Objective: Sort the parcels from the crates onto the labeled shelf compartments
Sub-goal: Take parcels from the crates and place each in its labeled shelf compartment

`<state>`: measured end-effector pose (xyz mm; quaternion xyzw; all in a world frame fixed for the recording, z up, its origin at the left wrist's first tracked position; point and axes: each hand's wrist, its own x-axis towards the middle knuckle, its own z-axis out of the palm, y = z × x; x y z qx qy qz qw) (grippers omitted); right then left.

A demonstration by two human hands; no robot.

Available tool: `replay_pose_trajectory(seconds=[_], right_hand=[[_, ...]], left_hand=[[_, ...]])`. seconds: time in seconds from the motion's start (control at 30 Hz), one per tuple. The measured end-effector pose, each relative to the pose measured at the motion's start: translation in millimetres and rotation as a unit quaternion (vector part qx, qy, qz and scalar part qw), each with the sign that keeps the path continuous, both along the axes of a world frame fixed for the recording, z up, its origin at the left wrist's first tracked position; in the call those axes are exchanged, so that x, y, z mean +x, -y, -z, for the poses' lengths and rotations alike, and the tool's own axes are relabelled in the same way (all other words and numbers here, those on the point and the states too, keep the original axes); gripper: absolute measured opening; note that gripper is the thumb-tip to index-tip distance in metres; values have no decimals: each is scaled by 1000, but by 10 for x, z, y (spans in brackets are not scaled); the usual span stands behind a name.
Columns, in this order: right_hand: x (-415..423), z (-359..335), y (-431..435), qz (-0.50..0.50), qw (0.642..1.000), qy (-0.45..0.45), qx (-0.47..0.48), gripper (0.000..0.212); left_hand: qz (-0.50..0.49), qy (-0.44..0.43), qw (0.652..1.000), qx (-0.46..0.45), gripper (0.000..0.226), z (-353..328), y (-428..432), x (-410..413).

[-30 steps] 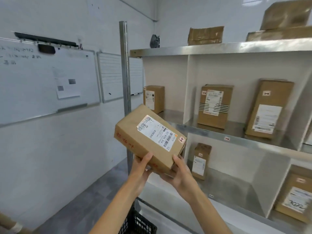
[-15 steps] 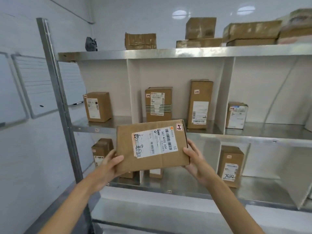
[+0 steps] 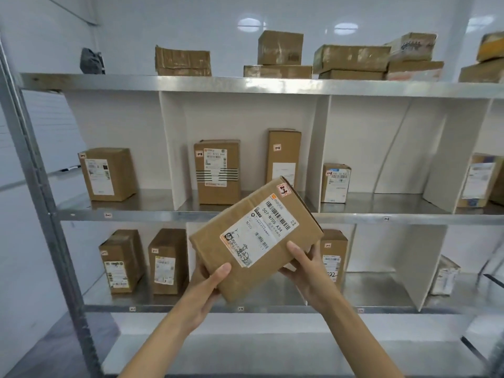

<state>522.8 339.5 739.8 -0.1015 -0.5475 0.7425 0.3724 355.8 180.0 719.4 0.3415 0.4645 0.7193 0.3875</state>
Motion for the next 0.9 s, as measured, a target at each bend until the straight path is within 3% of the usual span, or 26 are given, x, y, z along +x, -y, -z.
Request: replay_pose_trajectory(seconds=[0.13, 0.33, 0.43, 0.53, 0.7, 0.83, 0.9], right_hand=[[211, 12, -101, 13, 1000, 10, 20, 76], [502, -20, -176, 4, 996, 35, 84, 104], [581, -98, -208, 33, 993, 58, 102, 110], [683, -187, -262, 50, 985, 90, 137, 116], [842, -258, -256, 34, 962, 155, 221, 113], [830, -172, -197, 89, 962, 173, 191, 125], [812, -87, -156, 134, 969, 146, 150, 113]], left_hand=[[38, -16, 999, -11, 103, 84, -23, 129], [84, -56, 994, -40, 96, 119, -79, 246], [23, -47, 997, -49, 109, 74, -142, 270], [-67, -119, 988, -74, 127, -13, -181, 248], [-45, -284, 951, -113, 100, 25, -213, 308], [-25, -295, 947, -124, 73, 128, -285, 451], [-39, -303, 943, -130, 69, 146, -345, 535]])
